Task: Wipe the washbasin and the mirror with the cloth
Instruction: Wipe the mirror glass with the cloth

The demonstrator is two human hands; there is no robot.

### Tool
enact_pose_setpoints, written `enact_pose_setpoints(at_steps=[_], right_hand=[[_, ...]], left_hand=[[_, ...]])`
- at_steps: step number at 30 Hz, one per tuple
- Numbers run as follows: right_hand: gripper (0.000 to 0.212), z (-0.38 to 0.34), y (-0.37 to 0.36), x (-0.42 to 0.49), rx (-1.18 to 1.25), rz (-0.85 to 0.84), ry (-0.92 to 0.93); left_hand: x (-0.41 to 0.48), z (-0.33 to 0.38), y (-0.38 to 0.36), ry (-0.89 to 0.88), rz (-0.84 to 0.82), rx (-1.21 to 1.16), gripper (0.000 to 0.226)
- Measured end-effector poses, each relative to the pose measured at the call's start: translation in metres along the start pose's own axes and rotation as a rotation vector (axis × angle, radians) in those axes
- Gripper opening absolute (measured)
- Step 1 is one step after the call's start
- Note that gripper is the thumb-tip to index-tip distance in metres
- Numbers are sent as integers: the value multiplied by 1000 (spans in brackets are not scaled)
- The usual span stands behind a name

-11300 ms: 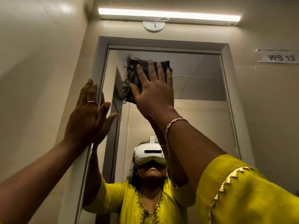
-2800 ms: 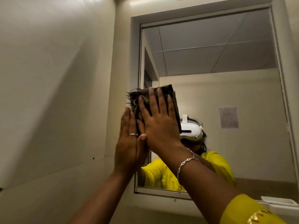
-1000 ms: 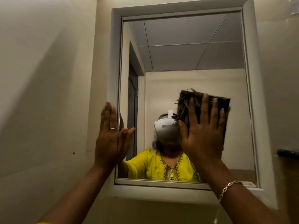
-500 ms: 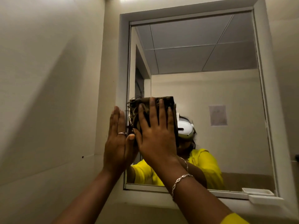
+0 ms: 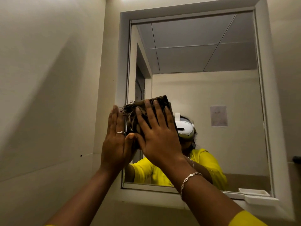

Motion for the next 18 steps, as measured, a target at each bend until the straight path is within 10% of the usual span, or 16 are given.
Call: enact_pose_setpoints(at_steps=[18], right_hand=[[60,148,65,-83,-191,-42,-139]], left_hand=[[-12,-3,-4,-15,-5,223,82]])
Point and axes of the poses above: each hand's wrist, its own x-axis towards the middle knuckle, its own y-axis out of the back of the hand, z = x × y, the point moved 3 cm from there along x, towards the middle knuckle, and after that the axes turned 8 degrees about z, right-handed, at the moved point
